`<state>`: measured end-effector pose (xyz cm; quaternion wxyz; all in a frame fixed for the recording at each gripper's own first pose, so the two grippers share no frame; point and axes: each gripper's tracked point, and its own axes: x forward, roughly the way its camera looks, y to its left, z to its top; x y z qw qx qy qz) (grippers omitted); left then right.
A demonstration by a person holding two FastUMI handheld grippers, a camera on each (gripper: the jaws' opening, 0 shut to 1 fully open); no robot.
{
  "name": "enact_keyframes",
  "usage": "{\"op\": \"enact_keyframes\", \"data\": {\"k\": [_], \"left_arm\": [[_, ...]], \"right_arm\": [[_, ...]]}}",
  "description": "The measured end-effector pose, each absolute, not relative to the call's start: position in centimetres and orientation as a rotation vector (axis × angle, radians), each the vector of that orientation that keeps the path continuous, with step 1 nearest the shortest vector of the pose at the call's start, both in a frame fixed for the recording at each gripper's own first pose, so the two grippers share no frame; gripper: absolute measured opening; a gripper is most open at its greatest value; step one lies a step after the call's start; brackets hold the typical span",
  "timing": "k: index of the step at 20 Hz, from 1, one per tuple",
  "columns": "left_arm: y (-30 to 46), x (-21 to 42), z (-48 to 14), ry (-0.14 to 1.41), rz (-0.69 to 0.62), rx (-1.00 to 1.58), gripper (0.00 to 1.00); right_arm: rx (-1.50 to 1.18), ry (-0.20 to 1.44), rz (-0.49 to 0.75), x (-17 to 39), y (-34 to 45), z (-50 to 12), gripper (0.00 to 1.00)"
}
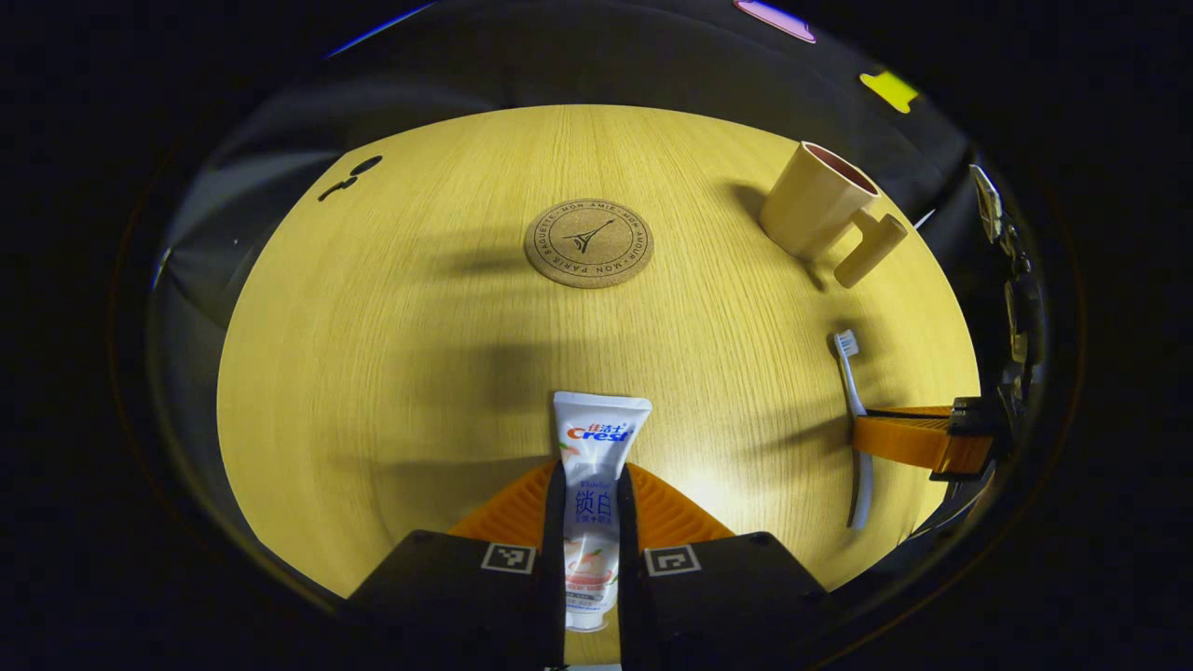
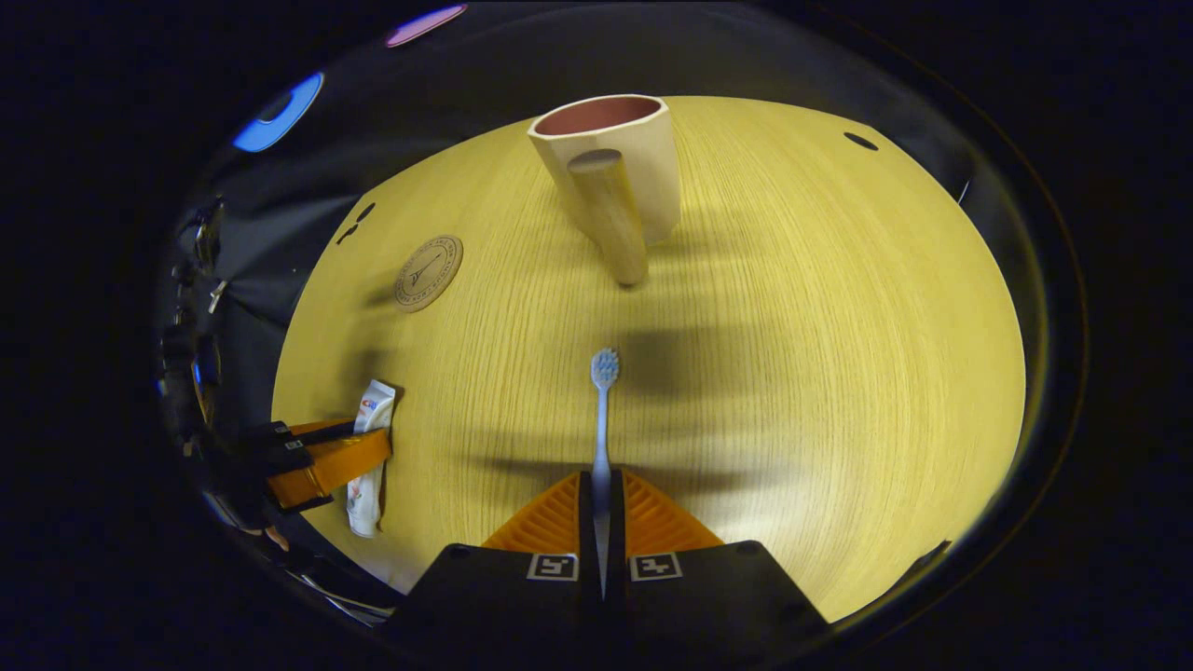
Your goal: Put the toothbrush and toothpaste on the desktop into the cup, then pick up the cup and place it on the coaster on the desktop.
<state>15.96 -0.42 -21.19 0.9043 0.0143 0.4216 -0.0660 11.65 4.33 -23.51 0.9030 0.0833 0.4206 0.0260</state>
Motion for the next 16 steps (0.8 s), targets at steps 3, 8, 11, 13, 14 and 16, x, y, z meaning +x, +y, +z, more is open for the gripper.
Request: {"op": "enact_keyframes", "data": {"k": [3,8,11,13,14,16], "left_arm": [[-0.4,16.0,-21.2,0.86,-0.117,0.007,0.28],[-0.5,15.0,-21.4,0.833,-0.1,-0.041,0.28],[-0.2,14.4,-21.5,0.825,-0.076,-0.108,0.27],[-0.2,14.0,-21.3,0.809,-0.067,-0.15,0.27],[-0.1,13.8,-21.0,0.798,-0.061,-0.163,0.32],[0.0,13.5,-20.3,0.775,-0.052,-0.179,0.27]], "right_arm": [[0.077,0.834,0.076,11.1,3.3,-23.3,0.05],[0.1,0.77,0.111,10.6,2.1,-21.2,0.05],[0.097,0.742,0.128,10.1,1.1,-20.0,0.05],[0.089,0.732,0.133,9.7,0.3,-19.6,0.05],[0.079,0.726,0.135,9.6,0.0,-19.4,0.05],[0.065,0.718,0.142,9.2,-0.6,-19.2,0.05]]}}
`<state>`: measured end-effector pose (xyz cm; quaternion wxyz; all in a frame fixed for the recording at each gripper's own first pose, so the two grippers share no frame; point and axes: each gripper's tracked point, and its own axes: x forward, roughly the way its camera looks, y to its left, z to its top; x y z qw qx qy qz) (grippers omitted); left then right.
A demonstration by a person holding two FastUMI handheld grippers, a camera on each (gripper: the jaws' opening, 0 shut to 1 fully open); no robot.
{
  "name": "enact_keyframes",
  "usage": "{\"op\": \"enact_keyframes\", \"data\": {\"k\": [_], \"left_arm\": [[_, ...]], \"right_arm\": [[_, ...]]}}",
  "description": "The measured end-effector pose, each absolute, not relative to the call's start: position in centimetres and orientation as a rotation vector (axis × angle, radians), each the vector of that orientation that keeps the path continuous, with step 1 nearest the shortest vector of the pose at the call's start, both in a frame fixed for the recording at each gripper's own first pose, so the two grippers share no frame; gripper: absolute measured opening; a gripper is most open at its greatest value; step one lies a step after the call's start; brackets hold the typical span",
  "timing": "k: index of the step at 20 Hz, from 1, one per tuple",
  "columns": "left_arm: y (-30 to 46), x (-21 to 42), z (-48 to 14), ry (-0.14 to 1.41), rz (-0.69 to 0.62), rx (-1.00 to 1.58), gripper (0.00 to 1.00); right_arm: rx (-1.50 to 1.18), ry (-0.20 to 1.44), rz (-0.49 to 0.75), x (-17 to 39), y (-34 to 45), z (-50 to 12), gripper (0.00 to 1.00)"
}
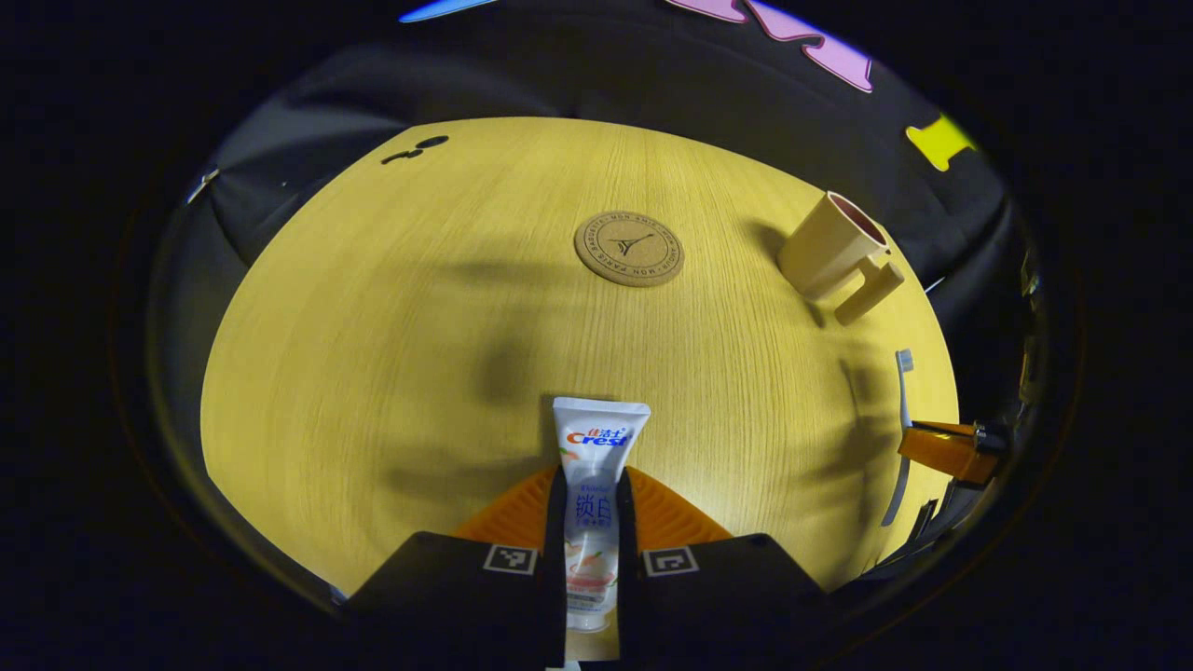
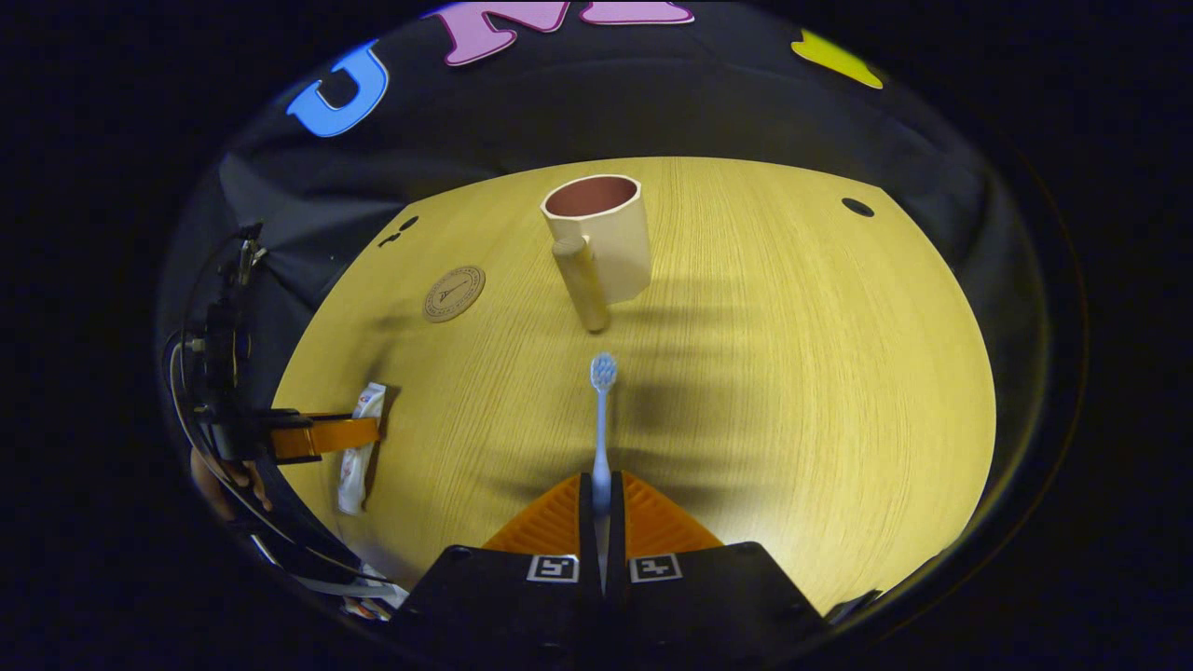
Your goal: Put the toothbrush and toothpaste on the desktop into the cup, then pick up the cup and place it on the coaster on the desktop.
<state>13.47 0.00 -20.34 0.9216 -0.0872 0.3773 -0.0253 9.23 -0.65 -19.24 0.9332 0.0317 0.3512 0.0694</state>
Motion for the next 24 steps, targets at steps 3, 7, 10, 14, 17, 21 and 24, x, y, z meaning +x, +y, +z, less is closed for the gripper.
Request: {"op": "enact_keyframes", "data": {"k": [3,7,10,14,17,21,24], "left_arm": [[-0.5,13.1,-19.7,0.769,-0.068,-0.199,0.25],[-1.2,13.0,-19.1,0.751,-0.085,-0.233,0.27],[-2.0,13.2,-16.6,0.68,-0.101,-0.269,0.22],[-3.6,13.8,-9.7,0.506,-0.153,-0.239,0.22],[-7.0,15.3,-3.9,0.37,-0.251,-0.231,0.23],[-12.2,18.5,3.7,0.199,-0.363,-0.222,0.22],[-15.6,21.8,7.4,0.125,-0.433,-0.233,0.22]], "right_arm": [[0.08,0.718,0.148,9.1,-1.1,-19.0,0.05],[0.108,0.702,0.155,9.0,-1.4,-18.2,0.05],[0.1,0.679,0.154,9.0,-2.1,-17.6,0.05],[0.128,0.642,0.146,8.3,-3.5,-16.1,0.05],[0.134,0.608,0.14,8.0,-4.3,-15.0,0.05],[0.158,0.573,0.132,7.1,-5.2,-13.7,0.05],[0.182,0.558,0.125,6.7,-5.7,-12.9,0.05]]}}
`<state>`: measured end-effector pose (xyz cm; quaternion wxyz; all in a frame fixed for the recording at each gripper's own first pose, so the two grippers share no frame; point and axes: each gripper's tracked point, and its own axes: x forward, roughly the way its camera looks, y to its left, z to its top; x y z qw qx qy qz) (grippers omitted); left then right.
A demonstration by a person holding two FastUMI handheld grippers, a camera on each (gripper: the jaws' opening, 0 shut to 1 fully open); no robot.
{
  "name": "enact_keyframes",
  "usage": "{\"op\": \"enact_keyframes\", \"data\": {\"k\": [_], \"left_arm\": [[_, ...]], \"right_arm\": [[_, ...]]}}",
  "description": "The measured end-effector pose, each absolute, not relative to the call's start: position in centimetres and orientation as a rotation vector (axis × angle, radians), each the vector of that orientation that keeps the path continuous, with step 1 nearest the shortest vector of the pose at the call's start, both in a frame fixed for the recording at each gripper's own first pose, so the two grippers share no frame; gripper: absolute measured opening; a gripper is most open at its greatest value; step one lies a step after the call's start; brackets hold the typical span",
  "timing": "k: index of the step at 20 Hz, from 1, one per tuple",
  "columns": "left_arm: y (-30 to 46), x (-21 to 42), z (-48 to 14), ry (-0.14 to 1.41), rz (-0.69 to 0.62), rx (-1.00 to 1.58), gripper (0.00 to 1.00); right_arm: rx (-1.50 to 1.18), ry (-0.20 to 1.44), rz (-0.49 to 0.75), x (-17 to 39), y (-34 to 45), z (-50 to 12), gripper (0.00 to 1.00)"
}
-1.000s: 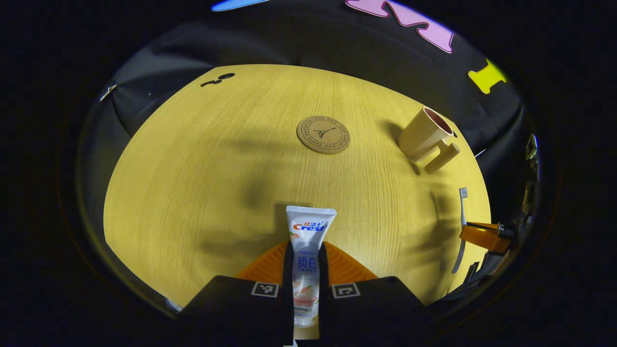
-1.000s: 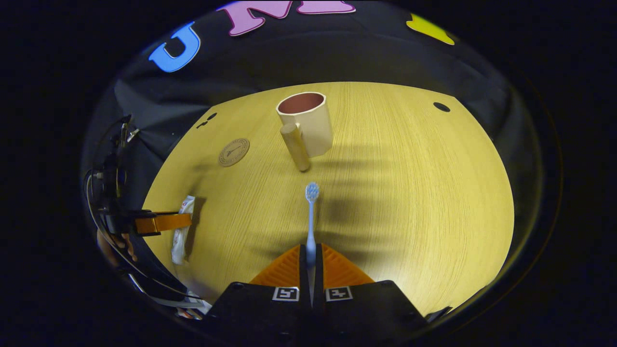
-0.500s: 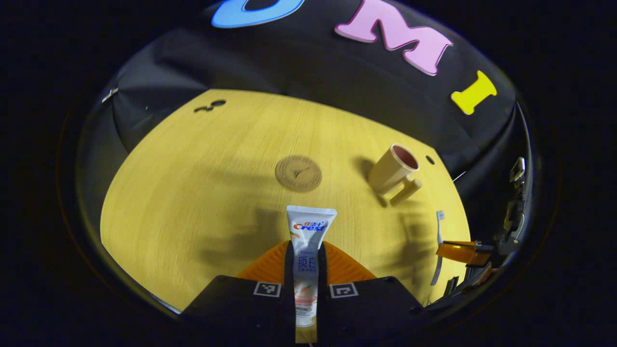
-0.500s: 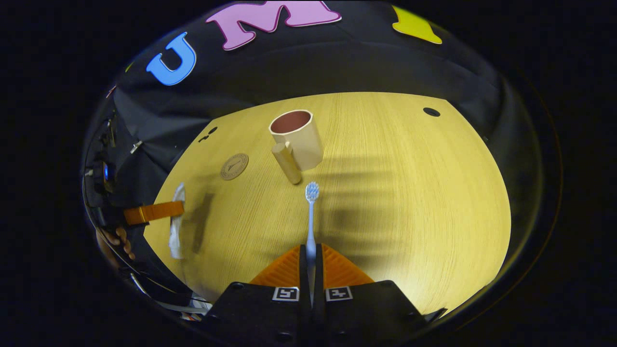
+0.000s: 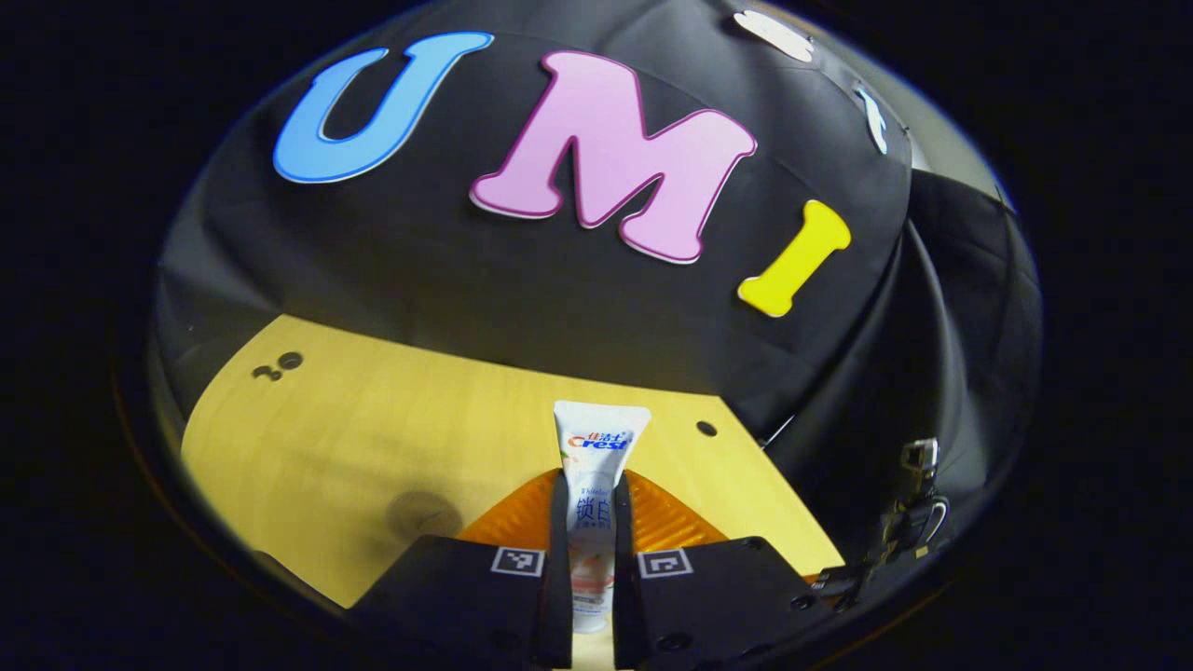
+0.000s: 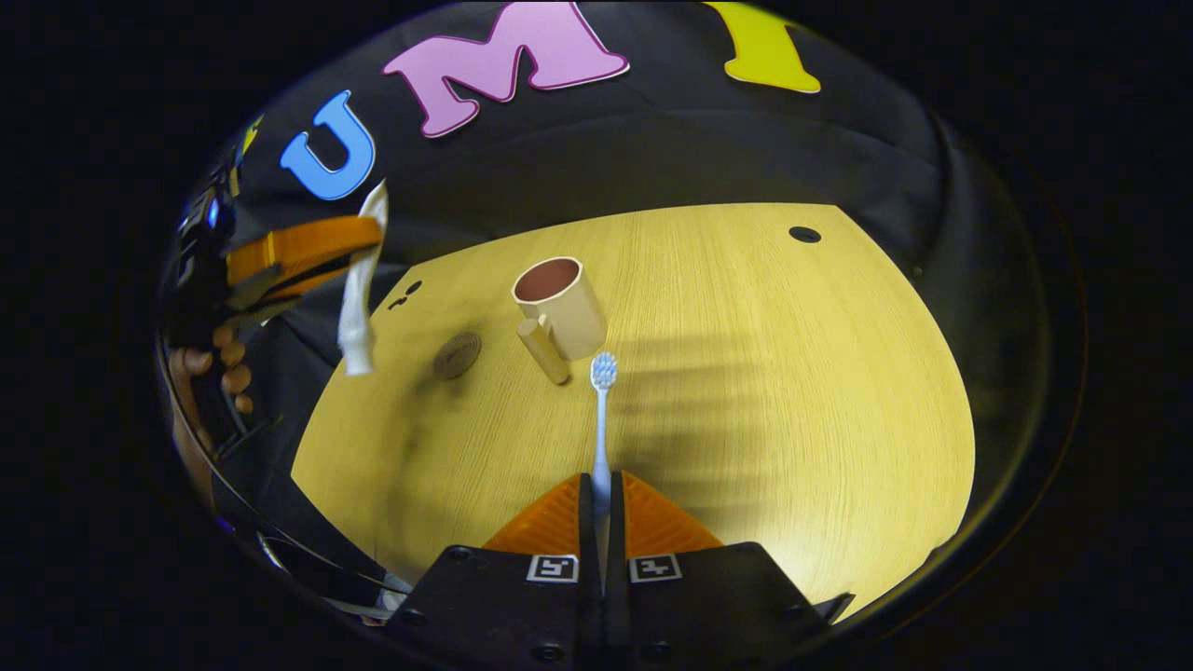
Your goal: Put the toothbrush and toothpaste on the desktop into the cup, then pick up the cup and place it on the coaster on the desktop.
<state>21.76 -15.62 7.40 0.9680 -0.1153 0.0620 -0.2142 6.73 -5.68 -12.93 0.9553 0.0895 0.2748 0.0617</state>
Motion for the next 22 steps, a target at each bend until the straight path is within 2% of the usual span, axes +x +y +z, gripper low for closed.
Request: {"op": "enact_keyframes", "data": {"k": [8,14,20,22], "left_arm": [[-21.8,28.8,11.1,-0.122,-0.549,-0.241,0.22],[-23.8,33.0,7.7,-0.17,-0.592,-0.224,0.22],[-24.0,33.5,4.4,-0.224,-0.599,-0.19,0.22],[-23.9,33.5,3.7,-0.24,-0.588,-0.173,0.26]], "right_arm": [[0.183,0.534,0.107,6.7,-8.2,-13.0,0.05],[0.19,0.527,0.139,7.0,-7.5,-13.6,0.05],[0.182,0.518,0.141,8.1,-7.0,-14.5,0.05],[0.175,0.504,0.136,8.6,-7.1,-14.4,0.05]]}}
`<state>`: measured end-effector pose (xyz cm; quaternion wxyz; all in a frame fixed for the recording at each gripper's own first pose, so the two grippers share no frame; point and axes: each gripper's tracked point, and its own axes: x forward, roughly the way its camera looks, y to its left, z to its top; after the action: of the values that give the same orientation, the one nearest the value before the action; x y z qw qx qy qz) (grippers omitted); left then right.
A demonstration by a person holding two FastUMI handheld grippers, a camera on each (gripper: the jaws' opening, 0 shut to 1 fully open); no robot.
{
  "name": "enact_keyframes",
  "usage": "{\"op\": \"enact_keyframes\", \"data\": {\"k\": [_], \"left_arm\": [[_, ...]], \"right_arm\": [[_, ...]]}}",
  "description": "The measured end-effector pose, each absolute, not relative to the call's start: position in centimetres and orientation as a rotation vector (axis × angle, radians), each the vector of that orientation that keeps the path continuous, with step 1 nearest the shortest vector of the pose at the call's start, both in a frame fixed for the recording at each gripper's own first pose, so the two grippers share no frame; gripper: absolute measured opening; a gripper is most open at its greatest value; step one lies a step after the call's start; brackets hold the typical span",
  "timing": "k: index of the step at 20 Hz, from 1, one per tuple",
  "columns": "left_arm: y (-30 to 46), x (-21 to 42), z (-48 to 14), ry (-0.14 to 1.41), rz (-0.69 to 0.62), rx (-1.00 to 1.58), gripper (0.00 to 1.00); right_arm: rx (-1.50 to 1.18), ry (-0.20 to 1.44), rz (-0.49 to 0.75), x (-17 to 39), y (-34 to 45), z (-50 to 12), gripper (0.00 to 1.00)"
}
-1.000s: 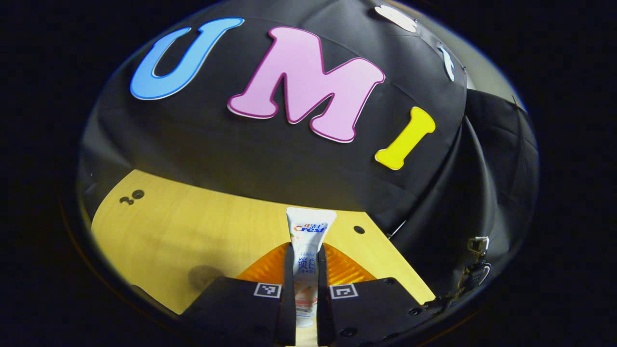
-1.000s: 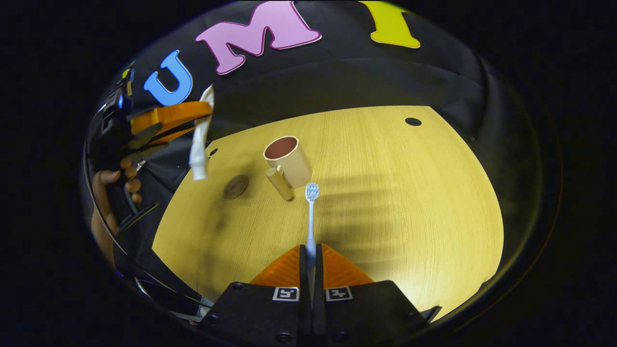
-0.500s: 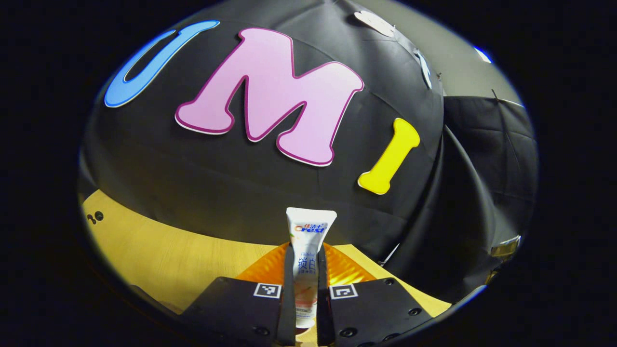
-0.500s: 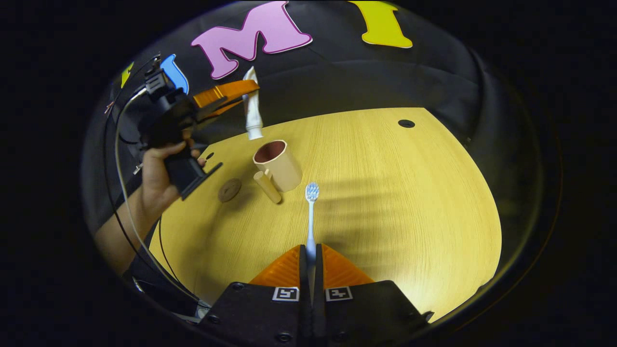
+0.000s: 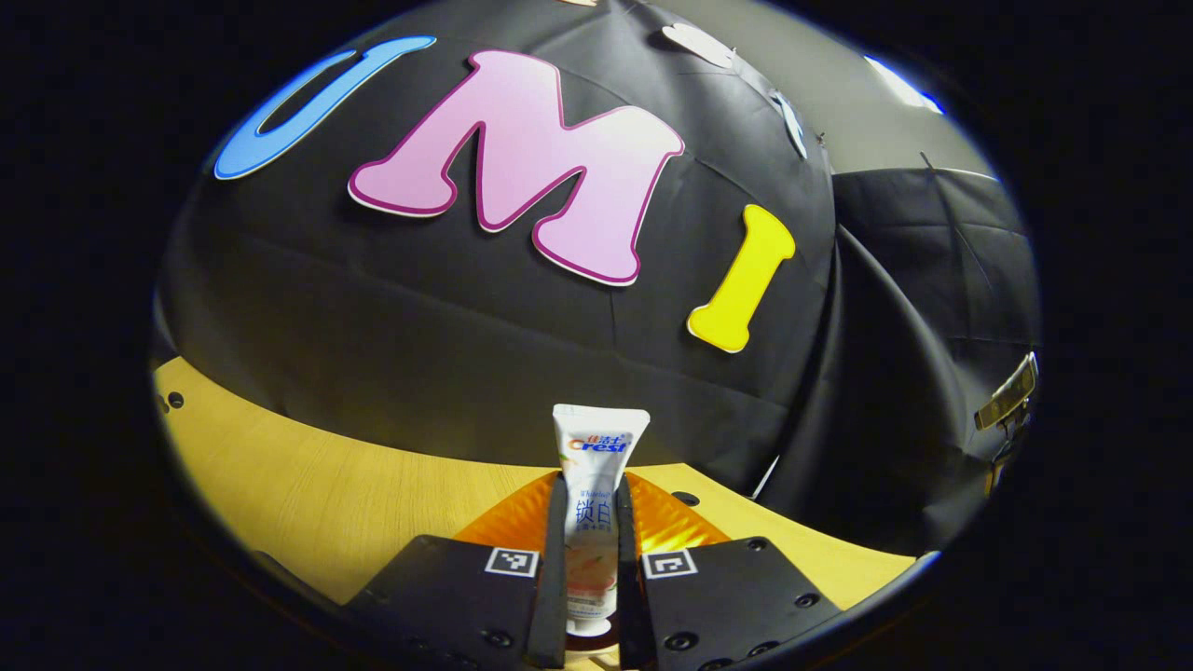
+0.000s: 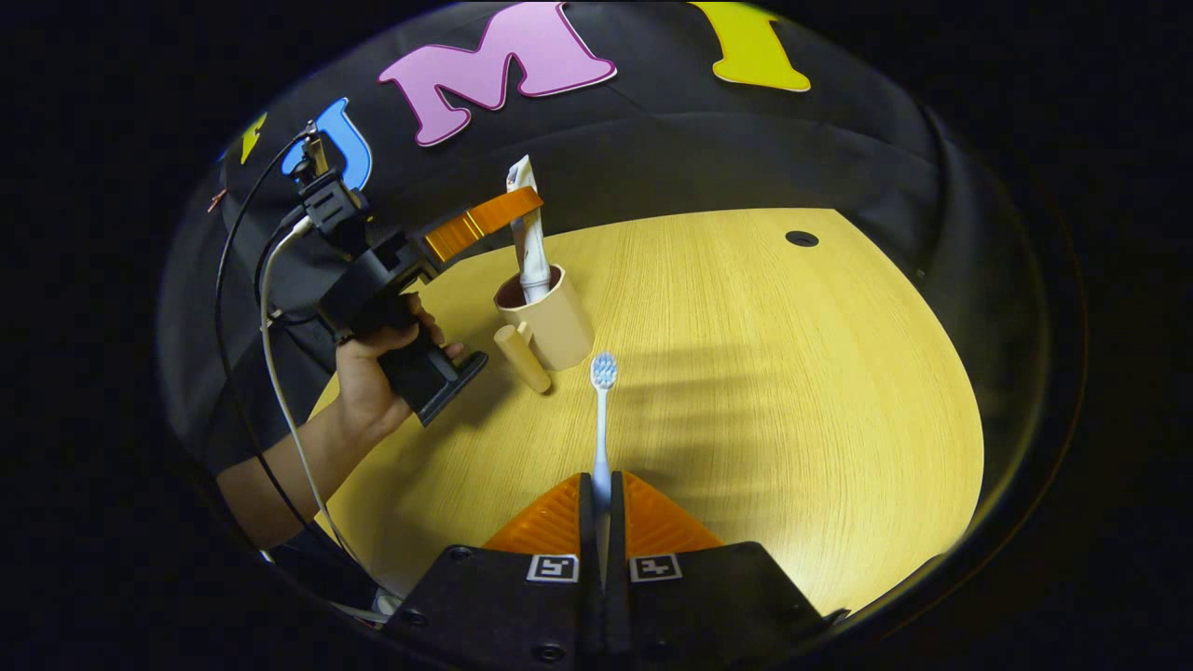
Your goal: Put the toothbrush and toothpaste on the desktop into the cup, then pick up the cup and place it on the coaster on the desktop.
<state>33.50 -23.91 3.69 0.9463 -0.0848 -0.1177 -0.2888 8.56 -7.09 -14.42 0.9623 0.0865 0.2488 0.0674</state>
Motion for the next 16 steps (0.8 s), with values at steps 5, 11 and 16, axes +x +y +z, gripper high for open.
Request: {"op": "enact_keyframes", "data": {"k": [5,11,16], "left_arm": [[-23.0,33.1,1.1,-0.206,-0.56,-0.158,0.49],[-19.7,30.5,5.1,-0.258,-0.504,-0.188,0.98],[-13.5,26.2,7.9,-0.308,-0.392,-0.225,0.97]], "right_arm": [[0.19,0.466,0.14,9.7,-6.4,-13.7,0.05],[0.194,0.373,0.169,12.4,-5.0,-10.0,0.05],[0.2,0.242,0.212,15.3,-3.3,-4.7,0.05]]}}
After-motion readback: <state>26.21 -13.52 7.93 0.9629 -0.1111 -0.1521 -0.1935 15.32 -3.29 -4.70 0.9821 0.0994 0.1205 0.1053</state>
